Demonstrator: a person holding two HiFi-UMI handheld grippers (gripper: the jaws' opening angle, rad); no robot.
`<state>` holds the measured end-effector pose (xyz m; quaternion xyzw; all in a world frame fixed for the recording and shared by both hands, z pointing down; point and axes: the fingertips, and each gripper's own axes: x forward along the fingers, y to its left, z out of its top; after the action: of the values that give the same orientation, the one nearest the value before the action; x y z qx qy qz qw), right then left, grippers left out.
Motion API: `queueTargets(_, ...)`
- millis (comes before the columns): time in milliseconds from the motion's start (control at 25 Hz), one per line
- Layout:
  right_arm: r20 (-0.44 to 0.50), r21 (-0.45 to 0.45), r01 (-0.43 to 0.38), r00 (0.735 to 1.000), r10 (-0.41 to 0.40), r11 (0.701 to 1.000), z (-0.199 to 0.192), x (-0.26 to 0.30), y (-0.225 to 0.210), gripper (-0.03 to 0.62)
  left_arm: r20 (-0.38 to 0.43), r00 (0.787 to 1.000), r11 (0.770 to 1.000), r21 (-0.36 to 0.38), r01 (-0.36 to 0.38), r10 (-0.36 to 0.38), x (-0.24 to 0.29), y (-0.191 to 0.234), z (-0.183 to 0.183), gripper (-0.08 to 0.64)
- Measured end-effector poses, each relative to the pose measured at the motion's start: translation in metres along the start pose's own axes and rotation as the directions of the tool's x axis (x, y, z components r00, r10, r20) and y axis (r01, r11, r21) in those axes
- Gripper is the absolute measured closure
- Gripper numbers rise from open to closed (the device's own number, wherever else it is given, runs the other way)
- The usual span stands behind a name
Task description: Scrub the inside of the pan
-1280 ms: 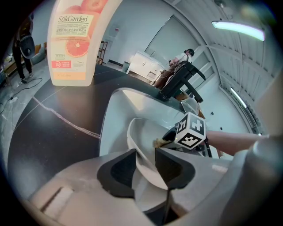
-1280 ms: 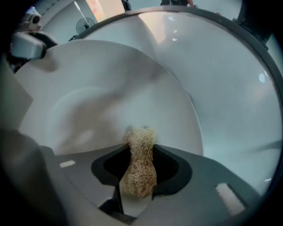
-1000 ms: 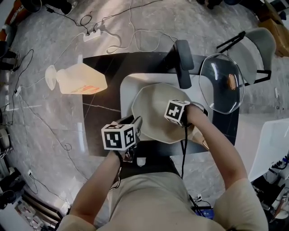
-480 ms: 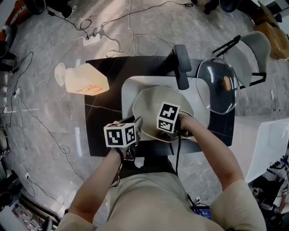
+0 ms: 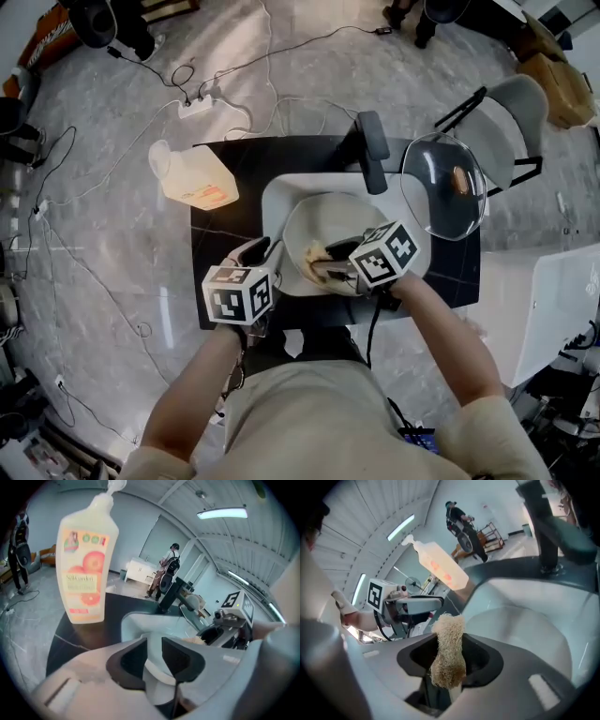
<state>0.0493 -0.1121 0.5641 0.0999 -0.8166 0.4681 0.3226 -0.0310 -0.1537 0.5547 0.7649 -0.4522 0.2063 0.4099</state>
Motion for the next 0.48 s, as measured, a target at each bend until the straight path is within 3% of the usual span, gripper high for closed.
queueTargets(80,0.125,-0.020,0.029,0.992,-0.027,0.999,0.022,-0.016,0.016,0.433,0.052,0.999,1.000,0.022,-0.010,0.008,-0.015,0.002,0.018,0.453)
queueTargets(200,0.295,-0.054,0.091,0.953,-0.071,0.994,0.053,-0.042,0.042,0.433,0.120,0.993,0.997,0.079,-0.011,0.001,-0.041,-0.004,0.047,0.453)
queueTargets(320,0.449,-0.106,0.186,0.885,-0.119,0.977,0.082,-0.074,0.070,0.431,0.199,0.980,0.989,0.147,-0.025,-0.005,-0.068,-0.013,0.075,0.462)
queueTargets(480,0.624,-0.128,0.287,0.767,-0.148,0.949,0.117,-0.118,0.109,0.431,0.280,0.959,0.965,0.258,-0.040,-0.035,-0.103,-0.030,0.108,0.465)
